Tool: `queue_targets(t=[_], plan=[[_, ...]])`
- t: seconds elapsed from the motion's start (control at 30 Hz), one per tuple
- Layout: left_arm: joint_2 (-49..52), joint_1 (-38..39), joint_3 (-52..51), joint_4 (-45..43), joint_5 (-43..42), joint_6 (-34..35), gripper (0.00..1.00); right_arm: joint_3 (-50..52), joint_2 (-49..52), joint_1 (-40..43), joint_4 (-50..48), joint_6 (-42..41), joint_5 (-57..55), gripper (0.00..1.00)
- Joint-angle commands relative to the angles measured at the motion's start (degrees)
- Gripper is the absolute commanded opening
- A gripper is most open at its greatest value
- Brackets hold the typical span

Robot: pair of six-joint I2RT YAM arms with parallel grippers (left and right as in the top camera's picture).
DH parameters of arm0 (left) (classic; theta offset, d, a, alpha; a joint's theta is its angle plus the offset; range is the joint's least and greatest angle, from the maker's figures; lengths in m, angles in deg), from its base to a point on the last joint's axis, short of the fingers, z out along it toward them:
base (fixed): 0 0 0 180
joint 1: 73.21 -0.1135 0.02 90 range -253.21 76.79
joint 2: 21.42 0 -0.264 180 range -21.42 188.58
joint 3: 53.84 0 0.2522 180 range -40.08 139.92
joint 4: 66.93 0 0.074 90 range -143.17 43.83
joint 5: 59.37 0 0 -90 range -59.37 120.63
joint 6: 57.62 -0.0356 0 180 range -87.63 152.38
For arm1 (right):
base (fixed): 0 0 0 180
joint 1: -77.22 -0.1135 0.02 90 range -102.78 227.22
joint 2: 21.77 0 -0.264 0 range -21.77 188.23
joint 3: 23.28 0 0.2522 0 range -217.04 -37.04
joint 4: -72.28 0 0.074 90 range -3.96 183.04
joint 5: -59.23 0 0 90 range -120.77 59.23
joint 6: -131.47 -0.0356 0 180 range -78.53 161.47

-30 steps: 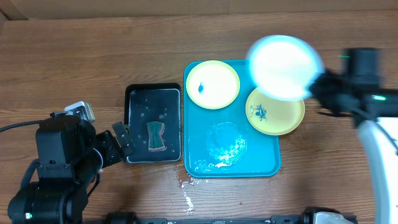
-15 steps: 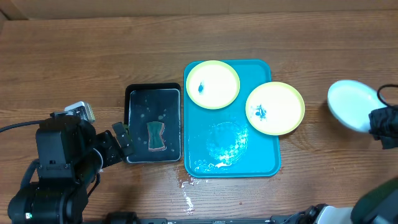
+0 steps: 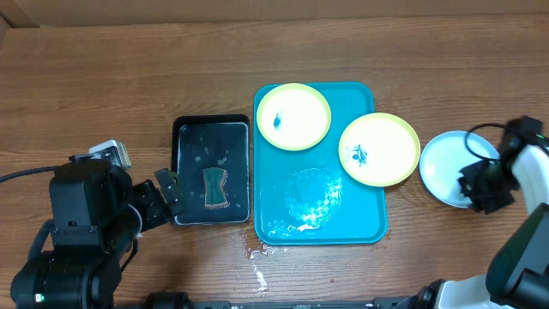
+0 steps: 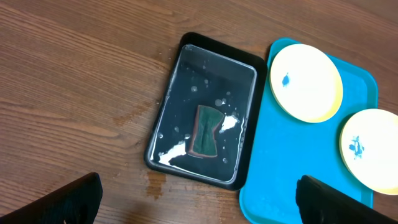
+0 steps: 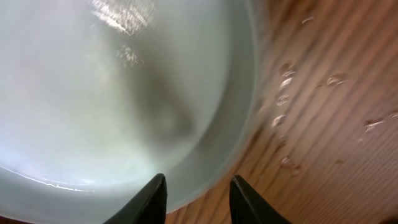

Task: Clean dirty plates on tray and stack at the side
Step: 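Move the plate right and set it on the table beside the tray, then grip the right plate's rim with the right gripper and slide it down the tray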

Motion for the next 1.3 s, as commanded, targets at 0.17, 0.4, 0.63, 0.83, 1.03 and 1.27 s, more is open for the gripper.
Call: queue_targets(t=[0.17,0.4,0.63,0.83,1.03,1.27], plan=[[0.0,-0.4,1.1,0.0,0.8,-1.3,1.0,-4.0,-10.6,-12.1,0.0,3.7,-0.5,0.7],[0.0,-0.4,1.1,0.0,0.8,-1.3,1.0,-2.1,-9.9,-13.7,-6.6,13.1,6.6,0.84],[0.0,-0.4,1.1,0.0,0.8,-1.3,1.0,1.8,-4.6,-13.7,-16.0,16.2,11.1,0.47],[0.0,-0.4,1.1,0.0,0.8,-1.3,1.0,1.9,-0.7,-14.8,-17.2,16.2,11.1,0.42],[0.0,-0.4,1.1,0.0,0.8,-1.3,1.0,2.3,2.2,-17.5,-17.9,16.1,11.1,0.04],[0.0,-0.4,1.1,0.0,0.8,-1.3,1.0,-1.9,-4.4,-17.8,-7.6,16.2,11.8,0.04]])
